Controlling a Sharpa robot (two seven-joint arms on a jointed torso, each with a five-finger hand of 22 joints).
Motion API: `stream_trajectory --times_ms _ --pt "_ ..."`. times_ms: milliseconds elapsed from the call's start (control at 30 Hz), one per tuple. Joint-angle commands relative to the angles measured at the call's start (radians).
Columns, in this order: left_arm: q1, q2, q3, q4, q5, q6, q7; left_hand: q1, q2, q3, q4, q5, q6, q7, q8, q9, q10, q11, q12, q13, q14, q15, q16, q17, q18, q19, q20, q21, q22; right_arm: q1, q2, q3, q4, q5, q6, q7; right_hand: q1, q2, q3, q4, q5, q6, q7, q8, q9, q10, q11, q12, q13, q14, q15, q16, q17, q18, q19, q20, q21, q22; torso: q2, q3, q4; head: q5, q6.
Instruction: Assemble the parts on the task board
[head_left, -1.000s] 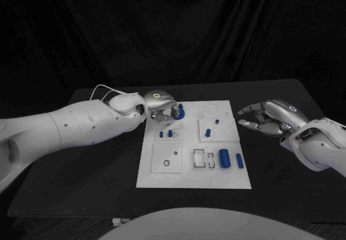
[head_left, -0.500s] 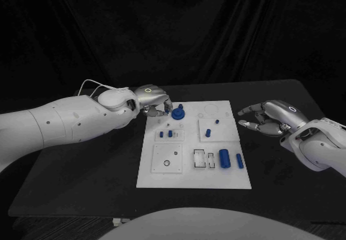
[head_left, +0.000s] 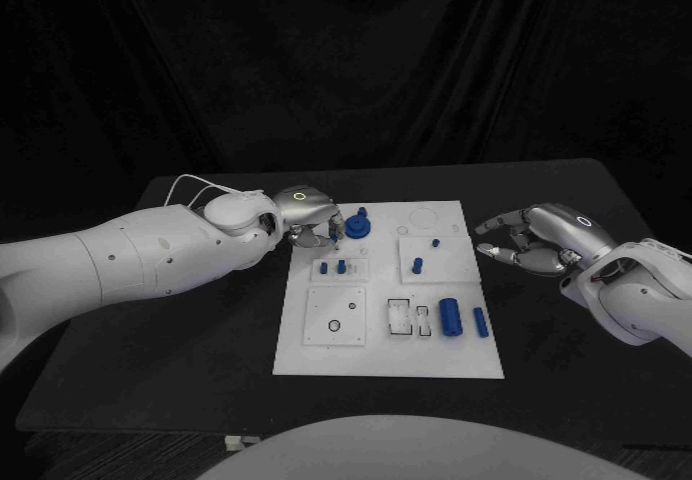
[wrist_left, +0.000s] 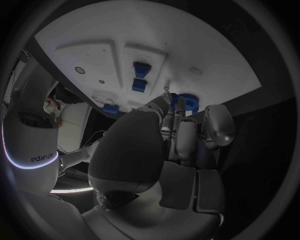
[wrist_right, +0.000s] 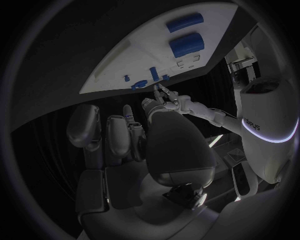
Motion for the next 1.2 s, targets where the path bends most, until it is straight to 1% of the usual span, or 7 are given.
stream_trajectory --times_ms 33,200,467,533,667,767,1200 --pt "-0.006 0.007 0.001 -0.005 0.0 0.005 0.007 0.006 -0.003 -0.002 0.0 0.004 0.001 0.001 -0.003 -0.001 0.009 -0.008 -0.005 0.002 -0.007 -0.002 -0.003 0.0 -0.001 -0.003 -0.001 -0.001 0.131 -0.003 -0.003 0.001 0.001 0.001 0.005 -0.009 0.009 -0.001 0.007 -0.001 -0.004 0.005 0.0 0.001 -0.002 0.0 0.004 -0.004 0.049 0.034 0.01 -0.002 -0.001 0.007 0.0 0.006 -0.004 0.14 0.001 -0.0017 0.0003 -0.005 0.0" --pt "-0.012 0.012 0.001 -0.008 0.0 0.007 0.009 0.006 -0.004 -0.002 0.0 0.006 0.001 0.001 -0.004 -0.001 0.009 -0.008 -0.005 0.002 -0.008 -0.002 -0.004 -0.001 -0.001 -0.003 -0.001 -0.001 0.131 -0.003 -0.004 0.001 0.002 0.001 0.004 -0.009 0.009 -0.001 0.007 -0.001 -0.004 0.005 0.0 0.001 -0.002 0.0 0.004 -0.004 0.049 0.034 0.01 -0.002 -0.001 0.007 0.0 0.006 -0.004 0.14 0.001 -0.0013 -0.0012 -0.001 0.0" --pt "-0.017 0.021 0.001 -0.011 0.0 0.012 0.012 0.005 -0.004 -0.003 0.001 0.006 0.0 0.001 -0.004 -0.002 0.008 -0.007 -0.006 0.001 -0.008 -0.002 -0.004 -0.002 -0.001 -0.004 -0.001 -0.002 0.131 -0.004 -0.005 0.001 0.003 0.001 0.004 -0.008 0.009 -0.001 0.007 -0.001 -0.004 0.005 0.0 0.001 -0.002 0.0 0.004 -0.004 0.049 0.034 0.01 -0.002 -0.001 0.007 0.0 0.006 -0.004 0.14 -0.001 0.0015 -0.0059 0.004 0.0" --pt "-0.018 0.022 0.001 -0.01 0.0 0.015 0.012 0.005 -0.004 -0.003 0.001 0.006 0.0 0.001 -0.004 -0.002 0.008 -0.007 -0.006 0.001 -0.008 -0.002 -0.004 -0.002 -0.001 -0.004 -0.001 -0.002 0.131 -0.004 -0.006 0.001 0.003 0.001 0.004 -0.009 0.009 -0.001 0.007 -0.001 -0.004 0.005 0.0 0.001 -0.002 0.0 0.004 -0.004 0.049 0.034 0.01 -0.002 -0.001 0.007 0.0 0.006 -0.004 0.14 -0.001 0.0028 -0.0052 0.003 0.0" --pt "-0.019 0.023 0.001 -0.008 0.0 0.019 0.011 0.003 -0.005 -0.004 0.001 0.007 0.0 0.001 -0.005 -0.002 0.008 -0.007 -0.007 0.001 -0.009 -0.002 -0.005 -0.003 0.0 -0.004 -0.001 -0.004 0.13 -0.004 -0.007 0.001 0.005 0.001 0.004 -0.009 0.009 -0.001 0.007 -0.001 -0.004 0.005 0.0 0.001 -0.002 0.0 0.004 -0.004 0.049 0.034 0.01 -0.002 -0.001 0.007 0.0 0.006 -0.004 0.14 0.0 0.0033 -0.0042 0.001 0.0" --pt "-0.019 0.021 0.001 -0.005 0.0 0.024 0.01 0.002 -0.006 -0.005 0.002 0.006 0.0 0.002 -0.006 -0.002 0.007 -0.006 -0.008 0.001 -0.009 -0.002 -0.005 -0.004 0.0 -0.004 -0.001 -0.004 0.13 -0.004 -0.008 0.001 0.005 0.001 0.004 -0.009 0.009 -0.001 0.007 -0.001 -0.004 0.005 0.0 0.001 -0.002 0.0 0.004 -0.004 0.049 0.034 0.01 -0.002 -0.001 0.007 0.0 0.006 -0.004 0.14 -0.002 0.0024 -0.0037 0.002 0.0" --pt "-0.021 0.023 0.001 -0.008 0.0 0.039 0.001 0.001 -0.007 -0.006 0.003 0.004 0.0 0.001 -0.006 -0.003 0.006 -0.006 -0.01 0.0 -0.011 -0.001 -0.007 -0.007 0.0 -0.006 -0.001 -0.007 0.13 -0.004 -0.009 0.001 0.005 0.001 0.004 -0.008 0.009 -0.001 0.007 -0.001 -0.004 0.005 0.0 0.001 -0.002 0.0 0.004 -0.004 0.049 0.034 0.01 -0.002 -0.001 0.007 0.0 0.006 -0.004 0.14 -0.002 0.0026 -0.0037 0.002 0.0"
